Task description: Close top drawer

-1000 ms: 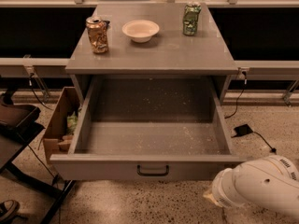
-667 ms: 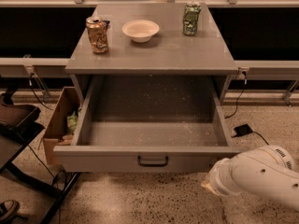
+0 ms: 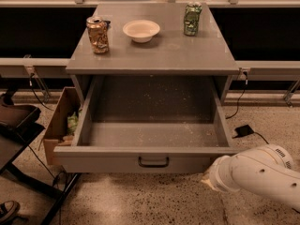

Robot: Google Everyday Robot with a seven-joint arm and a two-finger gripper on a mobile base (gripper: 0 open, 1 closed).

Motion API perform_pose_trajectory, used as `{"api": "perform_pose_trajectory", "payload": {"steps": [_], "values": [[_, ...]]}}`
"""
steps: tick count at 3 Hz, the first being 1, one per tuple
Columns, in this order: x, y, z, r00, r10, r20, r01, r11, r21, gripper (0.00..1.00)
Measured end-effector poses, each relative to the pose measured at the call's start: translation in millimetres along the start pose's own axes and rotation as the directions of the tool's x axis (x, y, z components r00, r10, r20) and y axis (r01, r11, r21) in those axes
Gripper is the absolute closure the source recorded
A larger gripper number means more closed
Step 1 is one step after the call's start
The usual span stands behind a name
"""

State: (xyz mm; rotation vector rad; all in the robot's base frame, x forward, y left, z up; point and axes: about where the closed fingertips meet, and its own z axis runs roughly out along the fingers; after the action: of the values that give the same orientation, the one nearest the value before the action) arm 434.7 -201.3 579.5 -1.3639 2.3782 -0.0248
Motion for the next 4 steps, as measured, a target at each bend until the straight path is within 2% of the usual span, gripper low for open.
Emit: {"api": "perform_pose_trajectory", "payload": {"steps": [2, 3, 4], "values": [[-12.5, -35.1, 7.1, 0.998, -0.040, 0.058, 0.034, 0.9952, 0.091, 1.00], [-22.9, -66.1, 11.4, 0.992, -0.090, 0.086, 0.076, 0.9859, 0.149, 1.00], [-40.4, -108.8, 24.1, 0.979, -0.161, 0.123, 0.135, 0.9717, 0.194, 1.00]]}}
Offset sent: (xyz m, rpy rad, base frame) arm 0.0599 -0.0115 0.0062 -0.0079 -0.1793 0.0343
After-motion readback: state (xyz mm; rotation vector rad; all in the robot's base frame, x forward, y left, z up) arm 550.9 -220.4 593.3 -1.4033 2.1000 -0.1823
